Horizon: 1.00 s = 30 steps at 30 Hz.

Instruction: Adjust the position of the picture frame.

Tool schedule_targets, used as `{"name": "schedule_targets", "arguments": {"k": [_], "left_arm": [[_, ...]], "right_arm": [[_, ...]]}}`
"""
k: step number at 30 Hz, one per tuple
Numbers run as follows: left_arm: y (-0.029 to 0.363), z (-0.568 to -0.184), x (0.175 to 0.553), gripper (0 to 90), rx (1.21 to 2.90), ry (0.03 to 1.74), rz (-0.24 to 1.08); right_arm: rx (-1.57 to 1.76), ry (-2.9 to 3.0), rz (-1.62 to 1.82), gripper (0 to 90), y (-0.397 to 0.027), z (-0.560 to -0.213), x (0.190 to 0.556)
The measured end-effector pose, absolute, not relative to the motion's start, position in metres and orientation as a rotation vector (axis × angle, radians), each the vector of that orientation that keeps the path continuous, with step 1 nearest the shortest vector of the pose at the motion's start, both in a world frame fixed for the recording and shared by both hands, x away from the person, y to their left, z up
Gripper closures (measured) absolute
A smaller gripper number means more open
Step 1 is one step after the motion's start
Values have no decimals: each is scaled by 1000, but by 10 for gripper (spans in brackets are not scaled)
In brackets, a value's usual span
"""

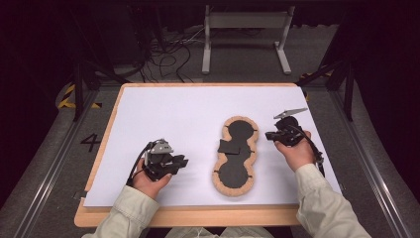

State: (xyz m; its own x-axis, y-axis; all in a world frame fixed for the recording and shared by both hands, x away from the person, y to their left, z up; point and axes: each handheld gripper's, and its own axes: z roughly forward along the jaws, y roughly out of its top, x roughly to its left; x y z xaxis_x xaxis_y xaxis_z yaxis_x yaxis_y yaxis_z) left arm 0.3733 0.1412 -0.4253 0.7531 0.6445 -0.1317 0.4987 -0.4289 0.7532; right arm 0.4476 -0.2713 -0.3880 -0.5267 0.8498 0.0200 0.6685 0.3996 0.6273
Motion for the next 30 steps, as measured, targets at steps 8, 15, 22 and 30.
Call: {"name": "schedule_targets", "arguments": {"k": [8, 15, 22, 30], "left_arm": [[174, -427, 375, 669, 2022, 981, 232], [186, -428, 376, 662, 1973, 1038, 236], [184, -429, 373, 653, 2002, 1024, 257], [178, -433, 375, 657, 2029, 1016, 236]], "right_arm": [[1393, 2320, 753, 900, -260, -397, 477], [1421, 2305, 702, 900, -252, -408, 491], [1426, 2339, 624, 900, -244, -418, 501], [1410, 2346, 641, 900, -228, -420, 507]]}}
